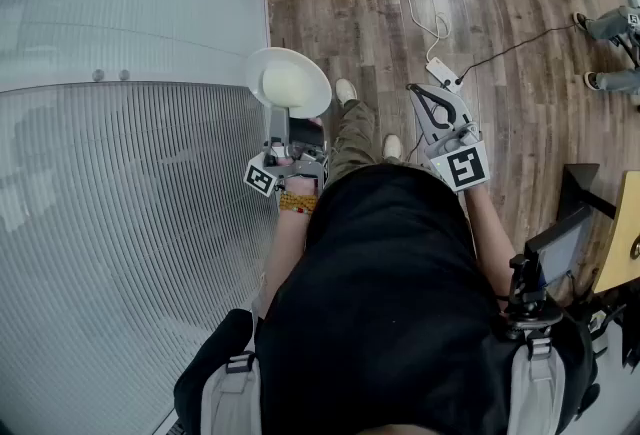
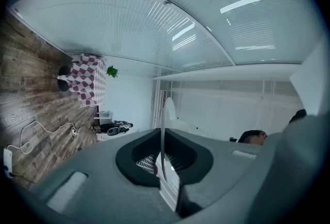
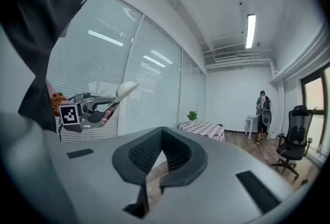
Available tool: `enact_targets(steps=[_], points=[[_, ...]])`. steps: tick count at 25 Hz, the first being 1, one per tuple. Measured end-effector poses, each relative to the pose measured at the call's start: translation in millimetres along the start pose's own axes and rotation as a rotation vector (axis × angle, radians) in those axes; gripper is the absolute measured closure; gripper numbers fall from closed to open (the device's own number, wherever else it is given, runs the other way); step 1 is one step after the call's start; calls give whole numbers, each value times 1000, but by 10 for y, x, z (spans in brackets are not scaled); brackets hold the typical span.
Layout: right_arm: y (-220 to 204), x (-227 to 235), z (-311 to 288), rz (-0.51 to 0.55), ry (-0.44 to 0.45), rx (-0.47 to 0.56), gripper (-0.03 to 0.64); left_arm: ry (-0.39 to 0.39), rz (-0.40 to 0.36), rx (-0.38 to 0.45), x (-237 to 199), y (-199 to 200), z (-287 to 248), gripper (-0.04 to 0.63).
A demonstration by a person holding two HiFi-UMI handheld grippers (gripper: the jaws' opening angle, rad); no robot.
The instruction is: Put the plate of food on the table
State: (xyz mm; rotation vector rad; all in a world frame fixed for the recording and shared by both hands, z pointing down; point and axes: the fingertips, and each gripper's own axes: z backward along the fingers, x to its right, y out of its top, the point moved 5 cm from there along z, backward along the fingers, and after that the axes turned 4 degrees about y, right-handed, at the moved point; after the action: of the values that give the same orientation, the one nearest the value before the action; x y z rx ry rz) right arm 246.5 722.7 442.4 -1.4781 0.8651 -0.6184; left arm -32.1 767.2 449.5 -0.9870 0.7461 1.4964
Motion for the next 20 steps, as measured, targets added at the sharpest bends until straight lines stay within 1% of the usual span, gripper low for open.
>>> enact_targets(steps=[4, 9, 14, 20], points=[[6, -24, -11, -8, 20, 26, 607, -2, 0, 1, -25, -27, -1, 578], [-5, -43, -41, -8, 40, 3, 606, -1, -5, -13, 10, -31, -20, 578], [-1, -31, -58, -4, 28, 4, 606, -2, -2, 0, 33, -21, 2, 578], [-24, -87, -59, -12, 51, -9, 606, 15, 0, 24, 30, -23, 104, 578]])
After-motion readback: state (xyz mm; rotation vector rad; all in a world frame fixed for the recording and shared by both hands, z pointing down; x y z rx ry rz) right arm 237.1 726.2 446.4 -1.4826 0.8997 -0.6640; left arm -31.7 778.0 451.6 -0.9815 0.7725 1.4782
